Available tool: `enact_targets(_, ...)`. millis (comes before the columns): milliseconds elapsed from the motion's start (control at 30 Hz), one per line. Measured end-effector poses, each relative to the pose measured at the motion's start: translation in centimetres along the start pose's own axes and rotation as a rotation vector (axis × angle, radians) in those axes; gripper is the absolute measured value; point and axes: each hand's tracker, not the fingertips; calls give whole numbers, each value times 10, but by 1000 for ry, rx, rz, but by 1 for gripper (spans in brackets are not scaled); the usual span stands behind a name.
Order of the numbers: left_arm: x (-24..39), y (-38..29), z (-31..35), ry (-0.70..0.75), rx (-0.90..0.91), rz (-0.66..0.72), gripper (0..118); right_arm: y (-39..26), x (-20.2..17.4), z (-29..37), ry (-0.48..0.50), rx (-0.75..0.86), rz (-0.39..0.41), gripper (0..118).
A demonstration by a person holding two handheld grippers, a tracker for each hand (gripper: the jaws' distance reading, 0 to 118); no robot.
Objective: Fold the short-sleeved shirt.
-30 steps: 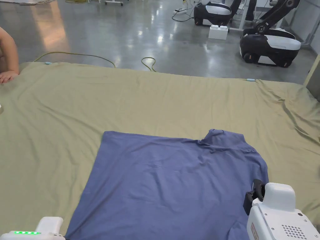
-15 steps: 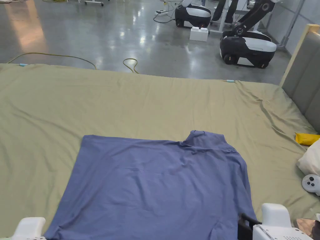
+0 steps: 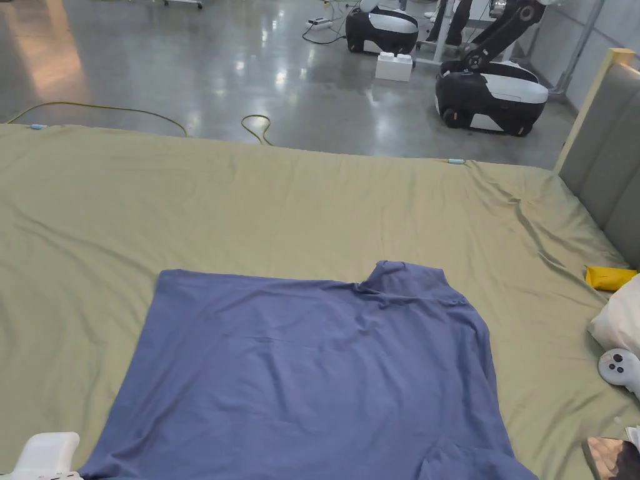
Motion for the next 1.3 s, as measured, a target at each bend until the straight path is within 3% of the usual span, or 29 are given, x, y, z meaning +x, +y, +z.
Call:
enact_targets(67,1,-2,3,-6,-4,4,9,3,-1,9,-28,33,28,9)
enact_targets(133,2,-3,7,-6,-4,3,9,8,-3,19,6,15,21,9)
enact_targets(233,-2,-3,10,-24,-5,15,9,14,-11,38,-73,18,110,8)
enact_targets(600,-8,62,15,-89,113,89,9,91,-17,56,-73,158,90,8)
enact_targets(967,-1,172,-57,-95,96,113,9,200,-3,-35,-8,147,56,8)
enact_targets(1300,8,181,-107,-71,-18,101,9,211,-4,-95,-4,47,69,11)
